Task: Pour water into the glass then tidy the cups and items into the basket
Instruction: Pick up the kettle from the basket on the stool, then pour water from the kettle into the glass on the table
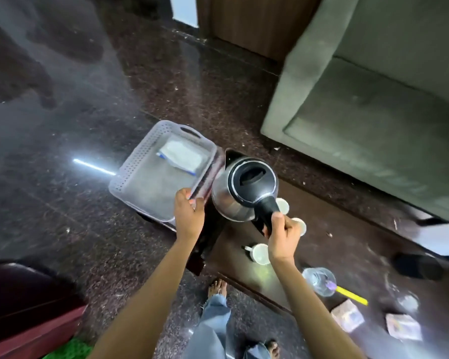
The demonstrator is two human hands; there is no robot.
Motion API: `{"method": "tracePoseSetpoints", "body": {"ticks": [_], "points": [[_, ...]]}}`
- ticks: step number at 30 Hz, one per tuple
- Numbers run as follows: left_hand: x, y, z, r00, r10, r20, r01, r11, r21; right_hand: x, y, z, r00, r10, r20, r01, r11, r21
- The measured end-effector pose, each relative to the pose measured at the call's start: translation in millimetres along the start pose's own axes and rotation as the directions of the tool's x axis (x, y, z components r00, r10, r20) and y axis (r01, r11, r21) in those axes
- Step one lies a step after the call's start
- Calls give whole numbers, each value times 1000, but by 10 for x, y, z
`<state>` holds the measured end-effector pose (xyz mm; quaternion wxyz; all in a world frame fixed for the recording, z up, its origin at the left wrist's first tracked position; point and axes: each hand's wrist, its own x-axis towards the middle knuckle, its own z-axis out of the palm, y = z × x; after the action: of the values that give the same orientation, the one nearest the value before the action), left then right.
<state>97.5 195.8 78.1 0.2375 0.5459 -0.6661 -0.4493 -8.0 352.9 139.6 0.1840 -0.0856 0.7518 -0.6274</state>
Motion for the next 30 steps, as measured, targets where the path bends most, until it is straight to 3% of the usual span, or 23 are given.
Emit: {"method": "tracePoseSetpoints", "body": {"ticks": [3,11,18,23,30], "points": [[-348,94,308,994,16,106,-21,999,39,-219,161,-600,997,-34,-64,26,992,-124],[-1417,206,958,919,31,393,-75,992,97,-1036,461,-1856,946,107,-306,-159,975,-153],[-2177,157,1285,858,35,512,-119,984,131,-1471,807,-2581,896,169,-411,-276,937,-215],[-2575,64,1418,805,3,593,-130,977,171,-1494,1041,-2934,838,321,-440,-461,848,-259],[-2809,-27,1454,762,-63,644,-95,974,208,-1309,1050,-3107,807,458,-372,-580,735,-352]]}}
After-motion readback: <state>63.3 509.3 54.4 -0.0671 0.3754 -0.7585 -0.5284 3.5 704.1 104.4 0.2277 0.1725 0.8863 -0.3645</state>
